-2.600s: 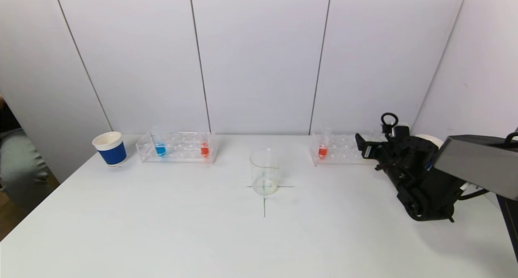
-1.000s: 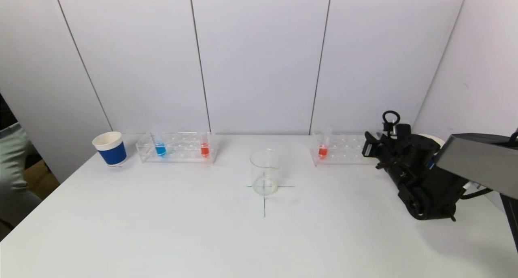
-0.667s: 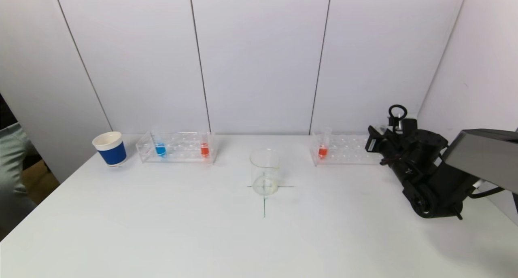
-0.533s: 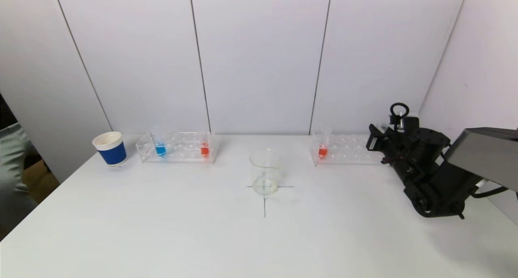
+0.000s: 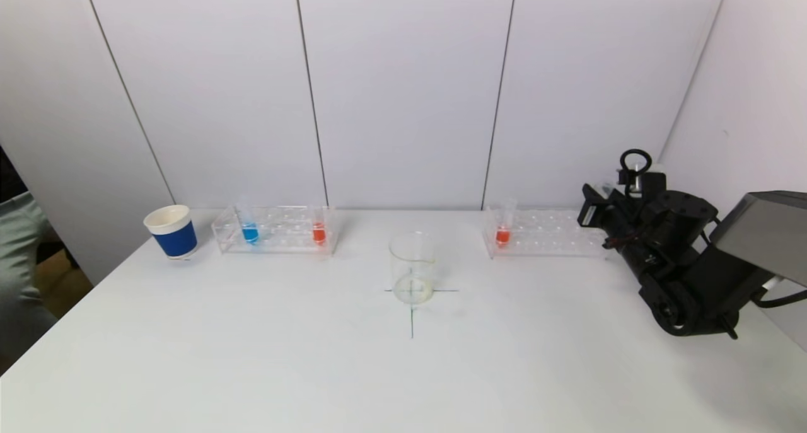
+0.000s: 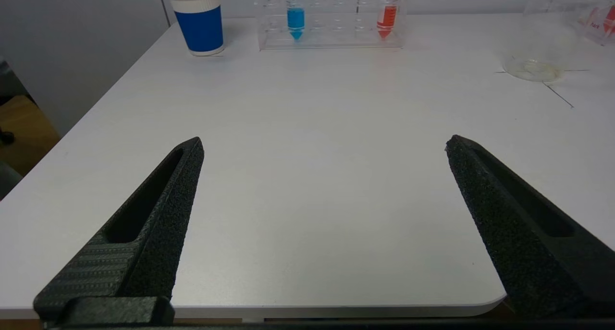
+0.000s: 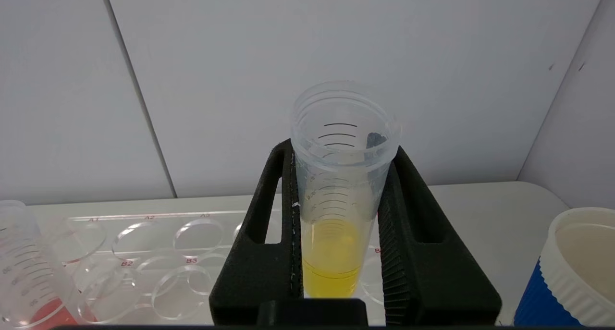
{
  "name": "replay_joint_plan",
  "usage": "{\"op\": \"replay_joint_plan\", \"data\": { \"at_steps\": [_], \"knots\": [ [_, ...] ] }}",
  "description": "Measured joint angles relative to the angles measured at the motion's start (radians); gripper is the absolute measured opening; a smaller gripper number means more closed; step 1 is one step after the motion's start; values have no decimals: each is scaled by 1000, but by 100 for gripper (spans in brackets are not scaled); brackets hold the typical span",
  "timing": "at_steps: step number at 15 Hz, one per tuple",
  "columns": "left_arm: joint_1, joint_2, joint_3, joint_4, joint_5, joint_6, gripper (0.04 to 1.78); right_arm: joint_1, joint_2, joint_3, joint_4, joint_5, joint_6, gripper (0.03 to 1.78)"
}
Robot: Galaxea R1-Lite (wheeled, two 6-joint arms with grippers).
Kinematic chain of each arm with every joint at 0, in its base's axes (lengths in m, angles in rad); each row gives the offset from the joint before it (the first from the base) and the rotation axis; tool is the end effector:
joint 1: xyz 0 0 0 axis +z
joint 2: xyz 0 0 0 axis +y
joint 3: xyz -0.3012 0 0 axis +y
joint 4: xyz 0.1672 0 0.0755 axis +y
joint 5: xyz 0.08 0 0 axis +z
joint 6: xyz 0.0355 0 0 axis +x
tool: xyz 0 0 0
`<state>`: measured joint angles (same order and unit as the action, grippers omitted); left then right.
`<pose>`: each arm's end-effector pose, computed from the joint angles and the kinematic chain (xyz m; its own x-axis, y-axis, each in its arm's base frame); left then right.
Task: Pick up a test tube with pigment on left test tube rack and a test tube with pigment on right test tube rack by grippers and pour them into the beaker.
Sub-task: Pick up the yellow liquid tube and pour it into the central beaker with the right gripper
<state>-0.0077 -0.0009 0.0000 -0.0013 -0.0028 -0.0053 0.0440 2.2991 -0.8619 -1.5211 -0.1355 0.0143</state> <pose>-0.0186 0.0000 0.0756 0.9999 -0.0105 0.0022 0.0105 0.9999 -0.0053 0.4122 0.0133 0.0788 0.9923 -0.0915 0.0830 0.0897 0.9956 0.0256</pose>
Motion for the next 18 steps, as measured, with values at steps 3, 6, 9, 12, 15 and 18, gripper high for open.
{"op": "replay_joint_plan", "data": {
  "at_steps": [3,6,9,12,15,18],
  "knots": [
    [0,0,0,0,0,0,176,0,-31,14,0,1,-1,51],
    [0,0,0,0,0,0,176,0,-68,15,25,1,-3,51],
    [0,0,0,0,0,0,176,7,-120,9,82,1,-7,51],
    [0,0,0,0,0,0,176,27,-199,-7,186,3,-21,51],
    [0,0,0,0,-1,0,176,51,-271,-45,289,8,-55,51],
    [0,0,0,0,0,0,176,81,-326,-98,394,20,-81,51]
  ]
}}
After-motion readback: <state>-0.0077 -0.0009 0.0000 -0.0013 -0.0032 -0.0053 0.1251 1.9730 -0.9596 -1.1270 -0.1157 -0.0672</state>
